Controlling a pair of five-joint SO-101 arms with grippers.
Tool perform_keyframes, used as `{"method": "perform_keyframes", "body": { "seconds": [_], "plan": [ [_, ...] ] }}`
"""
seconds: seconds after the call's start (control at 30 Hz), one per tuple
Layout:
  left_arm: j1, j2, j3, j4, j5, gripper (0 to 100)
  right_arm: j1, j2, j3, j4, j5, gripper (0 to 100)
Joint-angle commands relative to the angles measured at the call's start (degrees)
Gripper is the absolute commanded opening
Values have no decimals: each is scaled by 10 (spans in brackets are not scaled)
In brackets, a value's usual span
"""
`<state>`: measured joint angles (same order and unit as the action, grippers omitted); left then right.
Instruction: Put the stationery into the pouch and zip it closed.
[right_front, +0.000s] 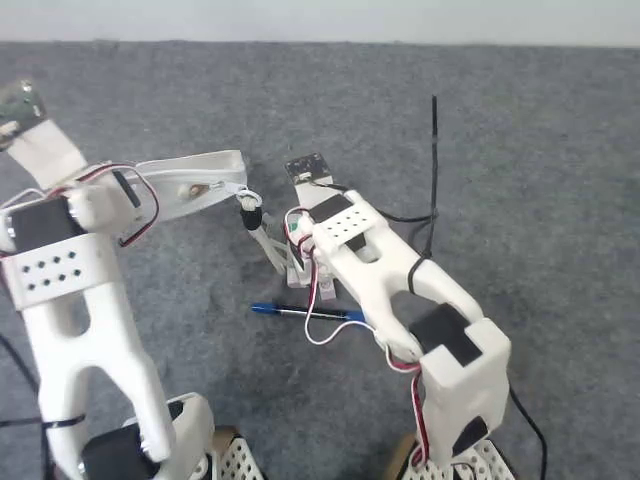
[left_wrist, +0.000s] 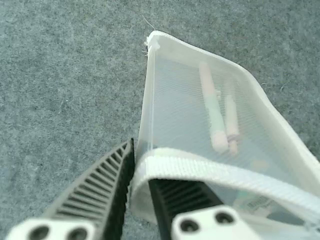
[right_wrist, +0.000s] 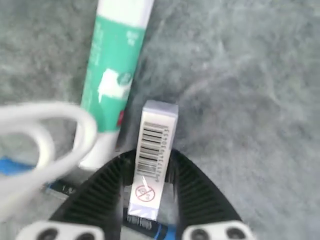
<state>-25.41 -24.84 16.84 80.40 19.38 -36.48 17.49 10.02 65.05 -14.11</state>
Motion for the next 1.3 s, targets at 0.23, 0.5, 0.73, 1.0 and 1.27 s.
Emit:
{"method": "perform_keyframes", "body": {
  "seconds": [0.23,0.5,0.73,1.0,1.27],
  "plan": [
    [33,-30,-32,-11,9,11,6,-224,-24,79,-3,6],
    [138,-30,-36,18,-12,9,17,-359,17,61,-3,6],
    [158,-25,-112,64,-15,9,46,-509,128,-49,-3,6],
    [221,0,-219,114,-34,12,81,-718,272,-186,-3,6],
    [225,217,-439,202,-33,23,90,-915,366,-312,-3,6]
  ]
}}
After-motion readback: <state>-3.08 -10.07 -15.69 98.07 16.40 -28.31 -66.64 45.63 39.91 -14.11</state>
